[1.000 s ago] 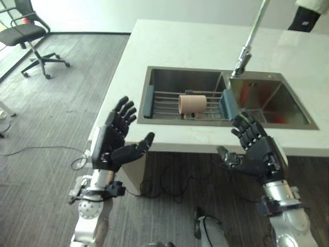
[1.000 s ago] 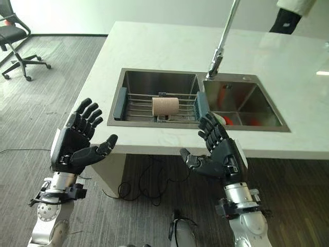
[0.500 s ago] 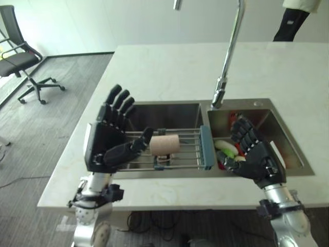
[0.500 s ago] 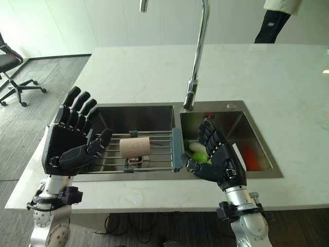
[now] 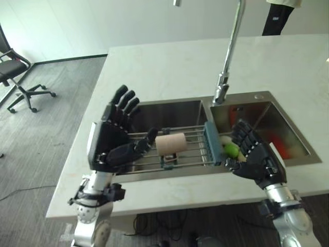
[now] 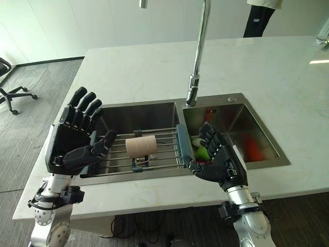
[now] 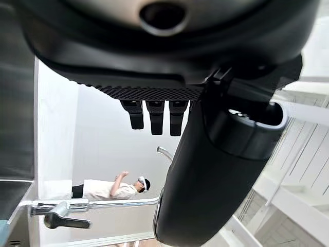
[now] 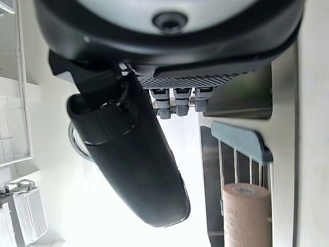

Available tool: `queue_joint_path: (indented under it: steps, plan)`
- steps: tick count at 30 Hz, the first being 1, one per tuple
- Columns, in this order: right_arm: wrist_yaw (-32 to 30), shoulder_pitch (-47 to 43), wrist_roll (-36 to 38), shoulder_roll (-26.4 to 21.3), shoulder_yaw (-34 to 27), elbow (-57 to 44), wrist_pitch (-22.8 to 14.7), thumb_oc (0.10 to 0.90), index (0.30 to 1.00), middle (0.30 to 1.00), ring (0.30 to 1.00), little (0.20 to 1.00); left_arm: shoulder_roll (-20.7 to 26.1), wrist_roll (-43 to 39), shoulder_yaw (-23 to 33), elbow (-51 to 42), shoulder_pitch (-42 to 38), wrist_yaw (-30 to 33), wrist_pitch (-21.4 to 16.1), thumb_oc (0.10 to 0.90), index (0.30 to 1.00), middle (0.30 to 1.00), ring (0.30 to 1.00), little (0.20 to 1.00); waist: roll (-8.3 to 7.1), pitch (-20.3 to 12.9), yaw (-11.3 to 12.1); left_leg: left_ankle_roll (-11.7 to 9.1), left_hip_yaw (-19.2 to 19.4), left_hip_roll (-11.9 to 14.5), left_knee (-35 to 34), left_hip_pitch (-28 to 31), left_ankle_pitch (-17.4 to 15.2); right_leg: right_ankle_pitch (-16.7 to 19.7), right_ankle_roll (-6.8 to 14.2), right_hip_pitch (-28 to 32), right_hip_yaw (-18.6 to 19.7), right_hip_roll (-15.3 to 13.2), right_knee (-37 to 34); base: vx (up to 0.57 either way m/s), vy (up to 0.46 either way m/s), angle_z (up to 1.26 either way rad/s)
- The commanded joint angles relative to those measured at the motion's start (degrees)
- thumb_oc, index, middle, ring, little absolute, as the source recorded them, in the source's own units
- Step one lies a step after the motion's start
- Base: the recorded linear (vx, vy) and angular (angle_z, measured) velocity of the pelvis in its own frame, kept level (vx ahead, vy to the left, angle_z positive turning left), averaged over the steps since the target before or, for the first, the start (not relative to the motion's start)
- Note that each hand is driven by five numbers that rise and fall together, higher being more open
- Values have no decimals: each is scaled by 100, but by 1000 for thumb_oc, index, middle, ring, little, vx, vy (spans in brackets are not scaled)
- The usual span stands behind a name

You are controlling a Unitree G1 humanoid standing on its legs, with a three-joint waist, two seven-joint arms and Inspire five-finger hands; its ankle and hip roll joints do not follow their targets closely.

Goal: Place the dishes in the dishwasher.

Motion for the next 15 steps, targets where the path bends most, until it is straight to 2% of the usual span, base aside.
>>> queue_joint_path:
  steps: [1, 5, 6, 9, 14, 15]
  plan:
    - [90, -520, 102, -174, -229, -679, -412, 800, 900, 900, 900, 900, 385, 499, 237, -430, -289, -85, -213, 800, 900, 900, 900, 900, -106, -514, 103, -254, -41, 313, 125, -125, -254, -114, 778, 162, 99, -202, -309, -24, 50, 4]
    - [72, -667, 125, -313, -222, -627, -328, 800, 900, 900, 900, 900, 675, 1182, 328, -327, -366, 114, -3, 800, 900, 900, 900, 900, -75, -543, 131, -232, -13, 305, 125, -101, -269, -123, 796, 180, 74, -215, -309, -16, 47, 4]
    - [78, -741, 108, -363, -190, -593, -301, 800, 900, 900, 900, 900, 827, 1352, 395, -249, -414, 128, 208, 800, 900, 900, 900, 900, -57, -560, 150, -221, -8, 300, 125, -90, -276, -131, 801, 194, 58, -225, -309, -8, 31, 0]
    - [68, -906, 53, -420, -109, -508, -262, 800, 900, 900, 900, 900, 1133, 1860, 433, -92, -542, 130, 489, 800, 900, 900, 900, 900, -14, -587, 155, -213, -1, 283, 125, -81, -274, -133, 810, 198, 69, -220, -309, -16, 36, -4]
    - [28, -1128, 35, -515, -13, -434, -208, 800, 900, 900, 900, 900, 1554, 2165, 326, 193, -846, 37, 913, 800, 900, 900, 900, 900, 46, -619, 106, -192, 30, 265, 125, -52, -289, -137, 826, 212, 109, -207, -309, -9, 18, -7]
    - [28, -1247, 6, -527, 45, -392, -170, 800, 900, 900, 900, 900, 1708, 2125, 222, 355, -1091, -34, 1179, 800, 900, 900, 900, 900, 93, -639, 47, -177, 69, 257, 125, -30, -301, -136, 840, 211, 145, -193, -309, -17, 25, -12]
